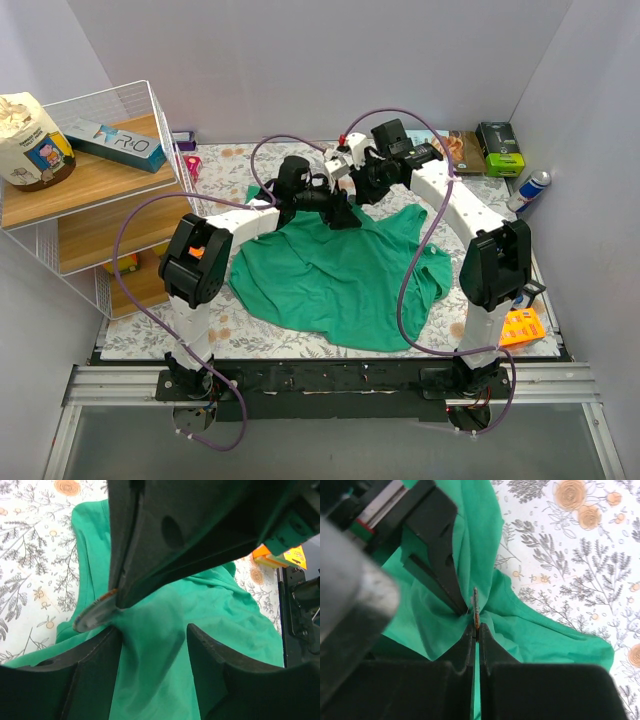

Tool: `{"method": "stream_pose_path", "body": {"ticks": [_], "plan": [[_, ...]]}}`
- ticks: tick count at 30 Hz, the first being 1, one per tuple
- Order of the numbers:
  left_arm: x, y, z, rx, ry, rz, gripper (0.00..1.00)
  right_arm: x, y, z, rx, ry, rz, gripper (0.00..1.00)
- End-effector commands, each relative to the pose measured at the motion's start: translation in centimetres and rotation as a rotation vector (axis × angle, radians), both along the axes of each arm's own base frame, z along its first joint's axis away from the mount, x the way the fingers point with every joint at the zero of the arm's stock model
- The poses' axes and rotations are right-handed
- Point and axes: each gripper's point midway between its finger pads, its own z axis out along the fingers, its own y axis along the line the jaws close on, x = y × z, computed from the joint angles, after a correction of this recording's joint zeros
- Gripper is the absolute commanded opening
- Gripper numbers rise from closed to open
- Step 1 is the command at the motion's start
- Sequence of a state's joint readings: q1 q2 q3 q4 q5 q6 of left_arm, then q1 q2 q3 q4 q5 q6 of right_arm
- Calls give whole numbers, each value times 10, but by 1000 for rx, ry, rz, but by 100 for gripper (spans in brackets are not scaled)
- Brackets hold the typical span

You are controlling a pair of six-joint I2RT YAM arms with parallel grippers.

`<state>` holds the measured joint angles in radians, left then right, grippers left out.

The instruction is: Remove the brooch from the garment

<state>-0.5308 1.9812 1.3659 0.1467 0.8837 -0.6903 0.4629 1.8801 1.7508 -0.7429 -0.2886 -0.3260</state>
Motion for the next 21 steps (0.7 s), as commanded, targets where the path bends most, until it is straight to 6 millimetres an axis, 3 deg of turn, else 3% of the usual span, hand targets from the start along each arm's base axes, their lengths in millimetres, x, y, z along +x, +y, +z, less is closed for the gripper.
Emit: {"method": "stream_pose_path", "body": {"ticks": [1, 6, 13, 16, 21], "plan": [[-4, -7, 15, -35, -14, -12, 51, 25, 2, 50, 91, -138, -178, 1], [-11, 5, 14, -1, -18, 4, 49, 51, -7, 52, 131, -152, -428, 1], [-15, 32, 15, 49, -38, 62, 49, 75, -4, 56, 128, -191, -492, 1], [-13, 44, 19, 63, -50, 83, 50, 74, 3, 55, 136, -190, -437, 1], [-2, 71, 34, 73, -76, 113, 50, 49, 18, 53, 200, -138, -181, 1]]}}
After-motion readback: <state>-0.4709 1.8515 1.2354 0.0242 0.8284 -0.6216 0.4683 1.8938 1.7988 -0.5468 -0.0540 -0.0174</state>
